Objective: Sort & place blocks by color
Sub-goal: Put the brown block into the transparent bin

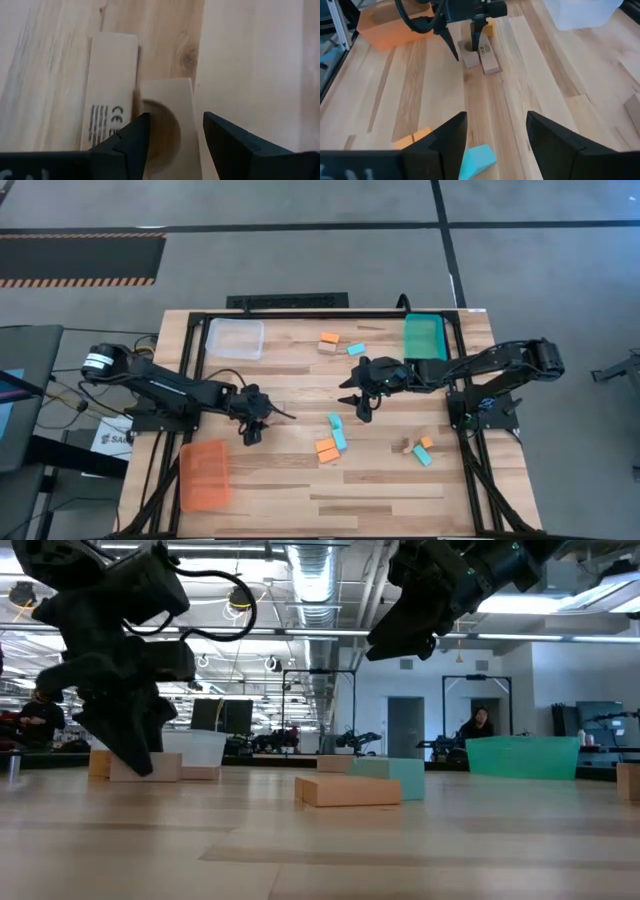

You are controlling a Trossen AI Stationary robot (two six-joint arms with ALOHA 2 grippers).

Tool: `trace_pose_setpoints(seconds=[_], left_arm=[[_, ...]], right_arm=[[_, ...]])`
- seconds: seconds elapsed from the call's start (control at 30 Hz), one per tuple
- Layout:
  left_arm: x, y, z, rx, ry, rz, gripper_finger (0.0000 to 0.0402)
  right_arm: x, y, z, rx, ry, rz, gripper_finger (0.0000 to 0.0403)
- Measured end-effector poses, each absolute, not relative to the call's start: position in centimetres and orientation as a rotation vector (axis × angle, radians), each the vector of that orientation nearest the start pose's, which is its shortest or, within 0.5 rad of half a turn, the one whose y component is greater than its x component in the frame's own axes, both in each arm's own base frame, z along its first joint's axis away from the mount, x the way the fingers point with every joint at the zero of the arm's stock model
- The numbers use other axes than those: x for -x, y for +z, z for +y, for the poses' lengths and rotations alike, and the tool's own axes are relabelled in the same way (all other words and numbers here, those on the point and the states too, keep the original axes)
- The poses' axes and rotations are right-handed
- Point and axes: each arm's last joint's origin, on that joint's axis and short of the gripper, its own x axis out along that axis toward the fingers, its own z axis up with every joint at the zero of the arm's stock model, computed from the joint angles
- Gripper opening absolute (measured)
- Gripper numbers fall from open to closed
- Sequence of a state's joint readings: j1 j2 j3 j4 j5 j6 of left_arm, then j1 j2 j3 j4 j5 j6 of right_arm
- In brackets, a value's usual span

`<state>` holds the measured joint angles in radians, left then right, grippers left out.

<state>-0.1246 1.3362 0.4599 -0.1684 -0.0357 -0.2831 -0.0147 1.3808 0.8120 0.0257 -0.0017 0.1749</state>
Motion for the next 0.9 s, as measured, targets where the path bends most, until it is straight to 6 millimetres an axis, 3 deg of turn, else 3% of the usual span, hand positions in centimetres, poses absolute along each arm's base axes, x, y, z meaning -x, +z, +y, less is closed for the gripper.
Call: trace_pose_setpoints(seconds=[0.13, 0.37, 0.57, 0.73, 0.9], left_arm=[[-21.3, 12.2, -2.8, 0.159, 0.074, 1.044, 0.0141], [-21.8, 13.1, -3.2, 0.147, 0.011, 1.019, 0.0024], [-23.0, 16.8, -2.6, 0.005, 0.051, 0.868, 0.0035], [-22.4, 20.3, 0.1, -0.108, 0.302, 0.793, 0.0022], [-20.0, 22.6, 4.8, -0.076, 0.570, 0.737, 0.0022]], right_arm=[[-29.0, 23.0, -0.4, -0.175, -0.062, 0.564, 0.0221], [-28.9, 22.8, -0.4, -0.239, -0.083, 0.578, 0.0215], [-28.9, 22.8, -0.4, -0.244, -0.085, 0.583, 0.0209], [-28.9, 22.8, -0.4, -0.261, -0.090, 0.581, 0.0202], [-29.0, 22.8, -0.4, -0.262, -0.089, 0.574, 0.0194]])
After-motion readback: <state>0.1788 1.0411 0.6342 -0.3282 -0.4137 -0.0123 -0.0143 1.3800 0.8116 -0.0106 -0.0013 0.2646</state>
